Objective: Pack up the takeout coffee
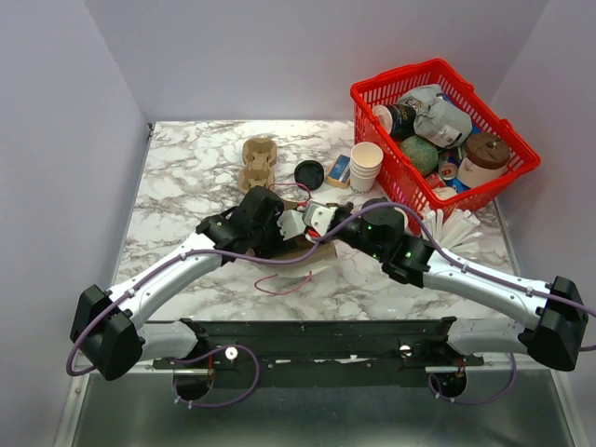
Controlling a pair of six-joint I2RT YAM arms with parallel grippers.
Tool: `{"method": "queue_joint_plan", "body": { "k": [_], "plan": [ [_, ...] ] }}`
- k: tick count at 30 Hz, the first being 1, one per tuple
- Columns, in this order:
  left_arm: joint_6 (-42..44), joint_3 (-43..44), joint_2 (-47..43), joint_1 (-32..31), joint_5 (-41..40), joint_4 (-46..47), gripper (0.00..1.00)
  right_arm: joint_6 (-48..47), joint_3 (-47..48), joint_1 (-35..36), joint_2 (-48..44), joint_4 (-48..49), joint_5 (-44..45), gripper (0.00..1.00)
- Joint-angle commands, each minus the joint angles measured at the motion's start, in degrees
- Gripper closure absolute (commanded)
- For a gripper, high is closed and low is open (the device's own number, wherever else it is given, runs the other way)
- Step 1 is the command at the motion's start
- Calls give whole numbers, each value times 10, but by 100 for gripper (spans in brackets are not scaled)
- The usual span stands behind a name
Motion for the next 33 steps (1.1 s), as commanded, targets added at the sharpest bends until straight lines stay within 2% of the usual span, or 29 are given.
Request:
{"method": "queue_joint_plan", "body": {
  "k": [1, 4, 8, 11, 19, 20, 26, 29, 31, 32, 33],
  "plan": [
    [-104, 8, 52, 29, 29, -67, 100, 13, 3, 18, -22, 33, -44, 100],
    [-125, 18, 78, 36, 32, -87, 100, 22, 3, 16, -21, 27, -44, 100],
    [-125, 20, 99, 42, -20, -83, 100, 22, 4, 14, -21, 28, -45, 100],
    [-114, 28, 117, 43, -25, -83, 100, 23, 4, 12, -21, 27, -47, 100],
    [-80, 22, 148, 44, -33, -91, 63, 35, 8, 8, -17, 26, -40, 100],
    [-78, 21, 141, 43, -34, -85, 54, 48, 10, 6, -16, 25, -35, 100],
    [-37, 18, 87, 44, 21, -69, 37, 99, 31, 3, -14, -31, -38, 100],
    [-30, 23, 76, 44, 39, -74, 32, 107, 32, 3, -16, -39, -44, 100],
    [-20, 25, 68, 44, 61, -79, 24, 107, 33, 2, -16, -43, -46, 99],
    [-21, 25, 53, 44, 75, -72, 2, 107, 34, 2, -16, -44, -46, 100],
    [-21, 26, 46, 44, 85, -68, 1, 107, 35, 2, -16, -50, -46, 100]
  ]
}}
